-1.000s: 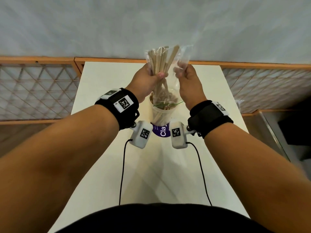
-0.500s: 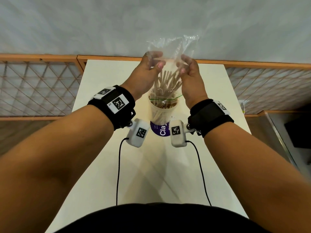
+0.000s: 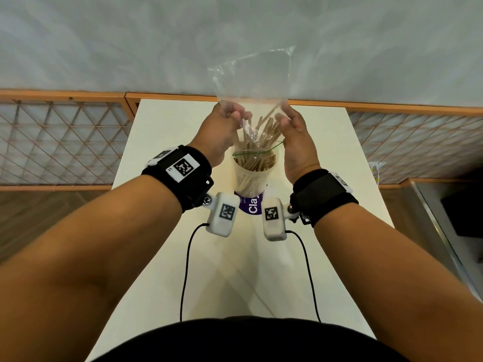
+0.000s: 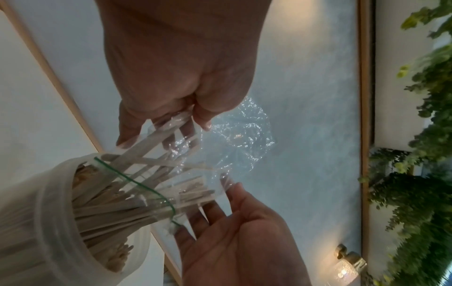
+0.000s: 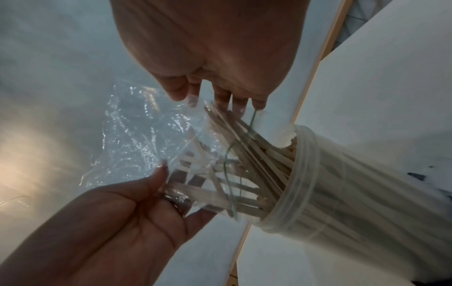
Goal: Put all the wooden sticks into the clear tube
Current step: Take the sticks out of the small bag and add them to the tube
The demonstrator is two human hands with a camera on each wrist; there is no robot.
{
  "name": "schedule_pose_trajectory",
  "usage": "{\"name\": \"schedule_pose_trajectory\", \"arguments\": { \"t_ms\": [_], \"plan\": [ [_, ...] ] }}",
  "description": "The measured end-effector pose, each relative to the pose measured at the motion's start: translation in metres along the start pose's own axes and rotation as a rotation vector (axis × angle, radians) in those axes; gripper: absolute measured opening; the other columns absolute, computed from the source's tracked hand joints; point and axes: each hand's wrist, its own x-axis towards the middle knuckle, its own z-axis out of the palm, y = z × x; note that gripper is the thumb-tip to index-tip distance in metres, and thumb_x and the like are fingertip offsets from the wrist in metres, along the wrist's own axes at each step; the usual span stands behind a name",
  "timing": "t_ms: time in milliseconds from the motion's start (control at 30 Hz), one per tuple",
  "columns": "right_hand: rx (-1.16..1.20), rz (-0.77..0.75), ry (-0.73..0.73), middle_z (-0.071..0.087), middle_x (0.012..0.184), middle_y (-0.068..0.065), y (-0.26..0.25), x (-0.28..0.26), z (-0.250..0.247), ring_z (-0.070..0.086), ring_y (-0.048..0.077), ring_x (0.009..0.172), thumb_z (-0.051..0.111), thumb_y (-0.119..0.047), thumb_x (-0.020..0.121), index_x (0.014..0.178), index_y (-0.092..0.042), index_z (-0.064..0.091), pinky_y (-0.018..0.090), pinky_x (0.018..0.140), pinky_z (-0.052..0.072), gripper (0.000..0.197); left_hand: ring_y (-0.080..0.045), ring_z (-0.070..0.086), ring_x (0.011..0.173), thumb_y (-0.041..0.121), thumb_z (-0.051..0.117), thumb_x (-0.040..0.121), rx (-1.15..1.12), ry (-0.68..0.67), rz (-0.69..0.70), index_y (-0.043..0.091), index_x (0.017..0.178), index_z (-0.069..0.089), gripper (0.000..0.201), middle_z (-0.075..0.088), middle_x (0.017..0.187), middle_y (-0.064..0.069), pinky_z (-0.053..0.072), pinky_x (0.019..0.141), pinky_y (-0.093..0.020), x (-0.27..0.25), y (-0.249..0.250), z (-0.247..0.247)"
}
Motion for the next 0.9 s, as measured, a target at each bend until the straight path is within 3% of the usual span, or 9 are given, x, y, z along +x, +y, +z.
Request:
{"name": "schedule_pose_trajectory", "arguments": {
  "t_ms": [100,200,333,400,467,567,633,800,900],
  "plan": [
    [0.059,0.055,-0.031,0.05,0.139,0.008,-0.001,-0.005,0.006,0.052,0.014,0.117,0.042,-0.025,0.101,0.13,-0.023,0.05,0.027,0.094,0.047,0.031,-0.016,0.057,0.102,0.014,0.037,0.102,-0.02,-0.091,-0.016,0.024,0.099,0.048,0.016,0.063,0.112,0.003,0.045,0.079,-0.038,-0.003,0.003,0.006],
    [0.158,0.037,-0.091,0.05,0.138,0.015,-0.012,-0.003,0.017,0.058,0.018,0.11,0.037,-0.029,0.1,0.129,-0.021,0.048,0.031,0.079,0.057,0.032,-0.009,0.056,0.097,0.013,0.037,0.102,-0.038,-0.118,0.033,0.025,0.106,0.047,0.016,0.063,0.111,0.007,0.041,0.075,-0.031,-0.003,0.01,0.016],
    [0.14,0.046,-0.111,0.051,0.14,0.009,-0.011,-0.001,0.018,0.05,0.022,0.128,0.042,-0.04,0.092,0.131,-0.023,0.052,0.046,0.107,0.042,0.044,-0.012,0.052,0.107,0.011,0.041,0.1,-0.022,-0.088,0.016,0.022,0.121,0.045,0.024,0.056,0.122,0.003,0.041,0.081,-0.031,0.001,0.007,0.02],
    [0.133,0.083,-0.118,0.052,0.139,0.005,-0.002,-0.004,0.013,0.05,0.019,0.127,0.038,-0.034,0.099,0.132,-0.025,0.053,0.045,0.108,0.04,0.037,-0.017,0.052,0.109,0.01,0.042,0.099,-0.015,-0.092,-0.04,0.02,0.125,0.044,0.028,0.052,0.127,-0.003,0.044,0.078,-0.031,-0.001,-0.002,0.017],
    [0.154,0.113,-0.122,0.05,0.14,0.009,0.005,-0.006,0.007,0.052,0.019,0.123,0.037,-0.016,0.097,0.137,-0.022,0.048,0.04,0.107,0.042,0.042,-0.017,0.054,0.103,0.008,0.04,0.099,-0.017,-0.075,-0.059,0.021,0.114,0.049,0.021,0.056,0.123,-0.003,0.045,0.074,-0.03,-0.002,-0.007,0.012],
    [0.128,0.152,-0.127,0.051,0.128,0.012,0.008,-0.013,0.008,0.055,0.019,0.108,0.048,-0.002,0.064,0.143,-0.019,0.031,0.027,0.084,0.05,0.083,-0.017,0.056,0.097,0.007,0.034,0.1,-0.053,-0.01,-0.051,0.023,0.097,0.05,0.023,0.064,0.113,-0.002,0.044,0.069,-0.031,0.0,-0.007,0.005],
    [0.0,0.145,-0.162,0.053,0.119,0.007,0.012,-0.019,0.01,0.056,0.015,0.101,0.052,-0.001,0.058,0.148,-0.02,0.018,0.023,0.076,0.048,0.098,-0.021,0.057,0.097,0.007,0.032,0.1,-0.133,0.044,-0.058,0.022,0.093,0.048,0.022,0.067,0.109,-0.004,0.043,0.069,-0.032,0.002,-0.004,0.001],
    [-0.201,0.145,-0.209,0.054,0.128,0.015,0.028,-0.016,0.011,0.059,0.023,0.111,0.064,0.008,0.068,0.151,-0.032,-0.004,0.035,0.091,0.05,0.114,-0.024,0.061,0.09,0.01,0.03,0.101,-0.306,0.149,-0.108,0.02,0.093,0.044,0.019,0.07,0.103,-0.007,0.044,0.071,-0.037,0.008,-0.002,-0.009],
    [-0.257,0.112,-0.183,0.06,0.119,0.014,0.033,-0.011,0.016,0.062,0.021,0.108,0.071,0.008,0.072,0.15,-0.033,-0.011,0.035,0.095,0.05,0.12,-0.026,0.062,0.089,0.011,0.029,0.101,-0.385,0.161,-0.146,0.018,0.093,0.043,0.018,0.069,0.103,-0.011,0.046,0.073,-0.042,0.008,-0.003,-0.01]
  ]
}}
